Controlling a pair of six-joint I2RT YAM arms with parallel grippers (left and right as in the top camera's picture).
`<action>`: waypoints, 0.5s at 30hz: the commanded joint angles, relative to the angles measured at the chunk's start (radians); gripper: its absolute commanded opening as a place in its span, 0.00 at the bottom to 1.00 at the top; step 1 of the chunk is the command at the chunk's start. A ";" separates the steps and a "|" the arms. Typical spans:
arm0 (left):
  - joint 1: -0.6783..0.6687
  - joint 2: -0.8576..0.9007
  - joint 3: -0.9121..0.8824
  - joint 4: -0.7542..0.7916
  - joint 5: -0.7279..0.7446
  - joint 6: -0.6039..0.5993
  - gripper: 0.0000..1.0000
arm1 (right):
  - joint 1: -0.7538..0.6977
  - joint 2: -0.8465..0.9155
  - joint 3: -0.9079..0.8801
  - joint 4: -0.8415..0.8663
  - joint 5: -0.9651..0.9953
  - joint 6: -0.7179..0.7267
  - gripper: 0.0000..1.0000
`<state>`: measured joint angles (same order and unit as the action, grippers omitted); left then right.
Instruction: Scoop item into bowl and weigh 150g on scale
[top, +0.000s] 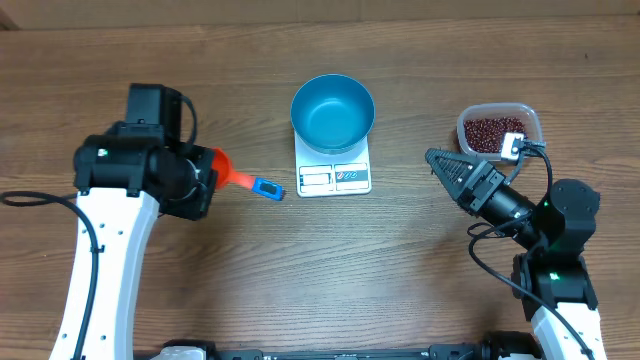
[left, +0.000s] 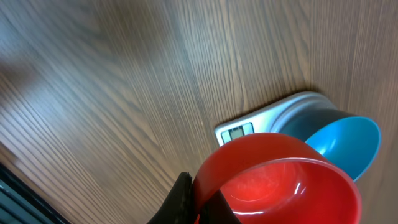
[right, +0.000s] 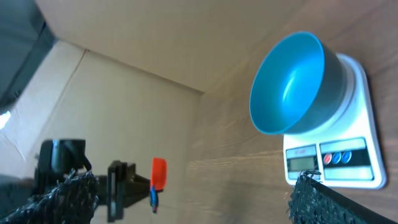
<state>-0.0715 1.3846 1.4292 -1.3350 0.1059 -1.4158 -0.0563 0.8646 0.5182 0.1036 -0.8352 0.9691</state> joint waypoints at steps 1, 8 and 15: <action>-0.052 -0.012 0.000 0.003 0.010 -0.166 0.04 | 0.015 0.025 0.025 0.005 -0.024 0.105 1.00; -0.160 -0.012 0.000 0.013 -0.027 -0.288 0.04 | 0.097 0.075 0.025 0.005 -0.034 0.105 1.00; -0.250 -0.012 0.000 0.058 -0.031 -0.329 0.04 | 0.206 0.119 0.025 0.008 -0.019 0.105 1.00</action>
<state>-0.2882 1.3846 1.4292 -1.2976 0.0963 -1.6958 0.1123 0.9714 0.5182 0.1047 -0.8574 1.0687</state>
